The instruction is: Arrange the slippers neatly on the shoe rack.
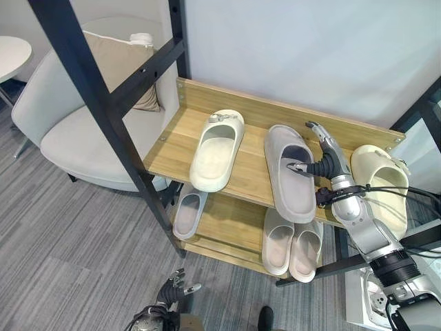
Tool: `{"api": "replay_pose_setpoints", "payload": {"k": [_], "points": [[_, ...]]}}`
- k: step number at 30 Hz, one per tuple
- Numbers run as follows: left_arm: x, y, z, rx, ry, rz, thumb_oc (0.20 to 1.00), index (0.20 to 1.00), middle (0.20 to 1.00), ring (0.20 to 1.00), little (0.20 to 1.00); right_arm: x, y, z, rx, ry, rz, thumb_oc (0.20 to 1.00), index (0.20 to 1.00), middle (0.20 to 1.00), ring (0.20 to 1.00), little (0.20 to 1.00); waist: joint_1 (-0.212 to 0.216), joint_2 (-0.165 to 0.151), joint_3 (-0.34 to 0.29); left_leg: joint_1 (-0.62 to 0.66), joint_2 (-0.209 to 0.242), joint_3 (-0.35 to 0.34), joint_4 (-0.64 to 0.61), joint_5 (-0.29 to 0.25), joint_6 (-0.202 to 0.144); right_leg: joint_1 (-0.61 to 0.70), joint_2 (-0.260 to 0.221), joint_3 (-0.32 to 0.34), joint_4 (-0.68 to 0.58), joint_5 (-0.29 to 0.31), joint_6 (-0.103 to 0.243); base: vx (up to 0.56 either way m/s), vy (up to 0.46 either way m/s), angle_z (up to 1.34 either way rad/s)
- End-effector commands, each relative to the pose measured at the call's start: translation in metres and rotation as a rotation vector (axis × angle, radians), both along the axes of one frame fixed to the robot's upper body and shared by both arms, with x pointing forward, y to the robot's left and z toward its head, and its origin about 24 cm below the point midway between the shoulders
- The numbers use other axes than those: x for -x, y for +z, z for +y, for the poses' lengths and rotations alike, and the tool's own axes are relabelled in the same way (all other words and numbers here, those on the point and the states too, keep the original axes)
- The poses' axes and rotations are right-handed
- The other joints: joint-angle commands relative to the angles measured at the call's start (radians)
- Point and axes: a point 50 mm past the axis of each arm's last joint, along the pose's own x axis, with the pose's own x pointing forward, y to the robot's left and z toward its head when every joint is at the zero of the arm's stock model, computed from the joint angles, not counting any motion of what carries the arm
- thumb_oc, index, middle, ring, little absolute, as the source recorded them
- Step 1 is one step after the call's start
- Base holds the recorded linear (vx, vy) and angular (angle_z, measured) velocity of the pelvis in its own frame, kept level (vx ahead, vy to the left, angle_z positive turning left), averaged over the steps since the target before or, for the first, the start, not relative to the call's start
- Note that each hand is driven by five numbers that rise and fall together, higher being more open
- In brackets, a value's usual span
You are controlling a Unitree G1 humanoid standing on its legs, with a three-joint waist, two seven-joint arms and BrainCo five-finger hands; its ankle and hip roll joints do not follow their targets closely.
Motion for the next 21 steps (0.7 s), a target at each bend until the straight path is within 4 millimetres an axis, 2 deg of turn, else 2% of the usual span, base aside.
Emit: {"api": "replay_pose_setpoints", "payload": {"k": [1,10,14,15,16,18,19,20,21], "points": [[-0.032,0.018,-0.003,0.025,-0.017,-0.141,1.0,1.0,1.0,1.0,1.0,-0.016,0.034,-0.002,0.066,-0.027,-0.114,0.2,0.2,0.2,0.2,0.2,0.057,0.003,0.038,0.044,-0.046,0.018,0.001,-0.105,0.063,0.085,-0.037,0.013,0.001,-0.079,0.044,0.0,0.0,0.0],[-0.032,0.018,-0.002,0.025,-0.009,-0.143,1.0,1.0,1.0,1.0,1.0,-0.015,0.03,-0.013,0.131,-0.054,-0.086,0.2,0.2,0.2,0.2,0.2,0.051,0.014,0.025,0.054,-0.057,0.003,0.001,-0.112,0.063,0.103,-0.047,-0.004,0.001,-0.08,0.046,0.01,0.002,0.03],[-0.033,0.018,-0.003,0.025,-0.014,-0.143,1.0,1.0,1.0,1.0,1.0,-0.009,0.032,-0.015,0.094,-0.046,-0.101,0.2,0.2,0.2,0.2,0.2,0.041,0.02,0.019,0.063,-0.057,0.004,0.001,-0.113,0.062,0.108,-0.048,-0.006,0.001,-0.082,0.045,0.0,-0.015,0.11],[-0.035,0.019,-0.002,0.022,-0.006,-0.147,1.0,1.0,1.0,1.0,1.0,-0.001,0.043,-0.013,0.027,-0.026,-0.163,0.2,0.2,0.2,0.2,0.2,0.03,0.026,0.016,0.068,-0.055,0.008,0.001,-0.113,0.061,0.11,-0.048,-0.005,0.001,-0.085,0.045,0.0,-0.029,0.08],[-0.035,0.019,-0.002,0.021,-0.008,-0.147,1.0,1.0,1.0,1.0,1.0,0.0,0.043,-0.014,0.027,-0.028,-0.161,0.2,0.2,0.2,0.2,0.2,0.031,0.026,0.016,0.068,-0.055,0.007,0.001,-0.114,0.061,0.111,-0.048,-0.005,0.001,-0.085,0.045,-0.01,-0.046,0.02],[-0.035,0.019,0.001,0.016,0.014,-0.145,1.0,1.0,1.0,1.0,1.0,0.025,0.07,-0.006,-0.131,0.065,-0.32,0.2,0.2,0.2,0.2,0.2,0.01,0.036,0.01,0.074,-0.051,0.015,0.001,-0.113,0.059,0.113,-0.045,0.001,0.001,-0.089,0.043,0.0,-0.039,0.02],[-0.035,0.019,0.001,0.015,0.013,-0.144,1.0,1.0,1.0,1.0,1.0,0.026,0.07,-0.007,-0.132,0.063,-0.318,0.2,0.2,0.2,0.2,0.2,0.011,0.035,0.009,0.075,-0.051,0.015,0.001,-0.113,0.058,0.113,-0.045,0.001,0.001,-0.089,0.042,0.0,0.0,0.0],[-0.034,0.019,0.002,0.014,0.018,-0.143,1.0,1.0,1.0,1.0,1.0,0.037,0.08,-0.005,-0.183,0.099,-0.384,0.2,0.2,0.2,0.2,0.2,0.002,0.038,0.006,0.078,-0.048,0.017,0.001,-0.113,0.057,0.114,-0.044,0.002,0.001,-0.091,0.041,-0.04,-0.044,-0.04],[-0.034,0.019,0.001,0.016,0.027,-0.144,1.0,1.0,1.0,1.0,1.0,0.059,0.103,-0.001,-0.273,0.185,-0.527,0.2,0.2,0.2,0.2,0.2,-0.016,0.044,0.004,0.074,-0.045,0.021,0.001,-0.101,0.055,0.109,-0.042,0.008,0.001,-0.084,0.039,-0.01,-0.049,-0.03]]}}
